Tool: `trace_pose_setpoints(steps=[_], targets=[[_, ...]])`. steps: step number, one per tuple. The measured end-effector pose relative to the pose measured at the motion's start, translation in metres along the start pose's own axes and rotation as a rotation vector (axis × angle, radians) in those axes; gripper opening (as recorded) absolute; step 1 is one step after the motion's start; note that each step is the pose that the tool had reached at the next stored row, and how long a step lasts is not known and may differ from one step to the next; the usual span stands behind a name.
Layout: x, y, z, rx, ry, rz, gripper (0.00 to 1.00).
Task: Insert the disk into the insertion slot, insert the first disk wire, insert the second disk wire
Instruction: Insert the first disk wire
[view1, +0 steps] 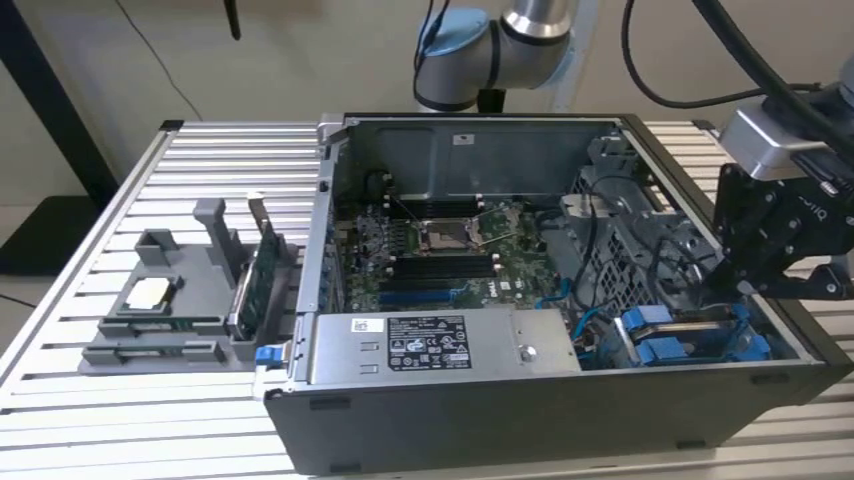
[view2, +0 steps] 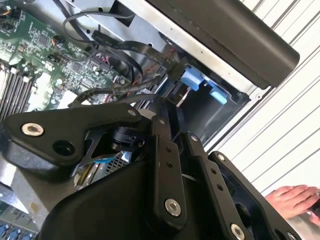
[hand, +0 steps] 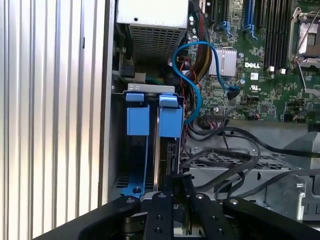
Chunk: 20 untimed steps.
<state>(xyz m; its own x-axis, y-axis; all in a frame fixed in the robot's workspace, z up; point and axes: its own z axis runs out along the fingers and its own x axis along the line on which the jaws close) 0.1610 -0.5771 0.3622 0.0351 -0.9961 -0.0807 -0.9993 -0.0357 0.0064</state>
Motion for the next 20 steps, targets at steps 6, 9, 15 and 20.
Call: trace_pose_setpoints(steps=[6, 9, 15, 20], targets=[[0.0007, -0.0021, 0.0076, 0.0008, 0.0025, 0.011, 0.19], [0.001, -0.0022, 0.0112, 0.0012, 0.004, 0.017, 0.19], [0.0003, -0.0029, 0.0151, 0.0015, 0.0038, 0.02, 0.19], [0.0005, -0.0037, 0.0205, 0.0026, 0.0041, 0.034, 0.19]])
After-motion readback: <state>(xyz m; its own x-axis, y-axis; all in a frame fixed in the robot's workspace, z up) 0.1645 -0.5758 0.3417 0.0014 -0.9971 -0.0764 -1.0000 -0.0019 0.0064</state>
